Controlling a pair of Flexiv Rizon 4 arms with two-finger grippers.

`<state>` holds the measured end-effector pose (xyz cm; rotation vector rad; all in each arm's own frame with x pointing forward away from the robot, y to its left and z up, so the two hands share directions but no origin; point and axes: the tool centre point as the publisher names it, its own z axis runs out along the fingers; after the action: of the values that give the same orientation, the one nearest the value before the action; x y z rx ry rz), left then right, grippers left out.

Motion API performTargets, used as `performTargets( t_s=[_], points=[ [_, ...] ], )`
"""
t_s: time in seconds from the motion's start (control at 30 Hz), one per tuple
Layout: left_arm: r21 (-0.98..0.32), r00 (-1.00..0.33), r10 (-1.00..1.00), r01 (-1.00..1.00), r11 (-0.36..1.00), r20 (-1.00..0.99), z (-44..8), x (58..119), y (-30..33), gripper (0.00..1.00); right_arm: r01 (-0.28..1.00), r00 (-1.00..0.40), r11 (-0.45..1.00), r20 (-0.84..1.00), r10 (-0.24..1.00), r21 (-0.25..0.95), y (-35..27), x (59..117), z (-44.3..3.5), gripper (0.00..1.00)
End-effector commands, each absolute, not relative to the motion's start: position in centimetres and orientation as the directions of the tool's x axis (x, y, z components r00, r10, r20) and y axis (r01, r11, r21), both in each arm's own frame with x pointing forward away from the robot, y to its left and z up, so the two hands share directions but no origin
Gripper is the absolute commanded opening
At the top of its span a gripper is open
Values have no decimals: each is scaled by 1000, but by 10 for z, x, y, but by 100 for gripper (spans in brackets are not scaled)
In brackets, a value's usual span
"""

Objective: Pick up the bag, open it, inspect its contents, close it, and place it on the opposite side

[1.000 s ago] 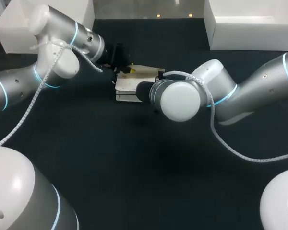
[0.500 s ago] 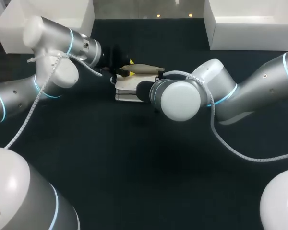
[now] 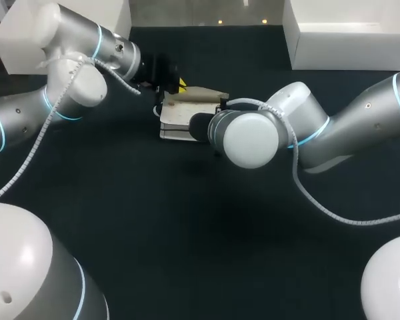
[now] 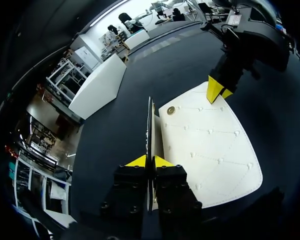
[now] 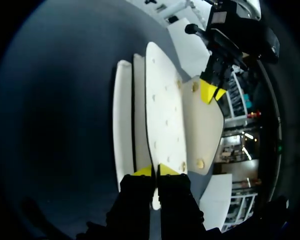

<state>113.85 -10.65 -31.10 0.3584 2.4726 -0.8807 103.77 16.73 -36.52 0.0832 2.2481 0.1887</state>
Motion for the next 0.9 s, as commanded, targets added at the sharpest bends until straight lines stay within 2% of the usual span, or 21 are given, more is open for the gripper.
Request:
performTargets(
  t_s=[0.03, 0.5, 0.9],
  points=[
    [-520, -831, 83, 418, 745, -550, -317, 1132, -106, 0, -24, -600, 983, -789, 130, 180, 165, 1037, -369, 0],
    [-533, -797, 69, 462, 709, -600, -336, 1103, -100, 0, -24, -600, 983, -789, 130, 180, 165, 1037, -369, 0],
    [-473, -752, 113, 516, 714, -650, -349, 1093, -99, 0, -24, -600, 983, -789, 130, 180, 165, 1037, -369, 0]
  ],
)
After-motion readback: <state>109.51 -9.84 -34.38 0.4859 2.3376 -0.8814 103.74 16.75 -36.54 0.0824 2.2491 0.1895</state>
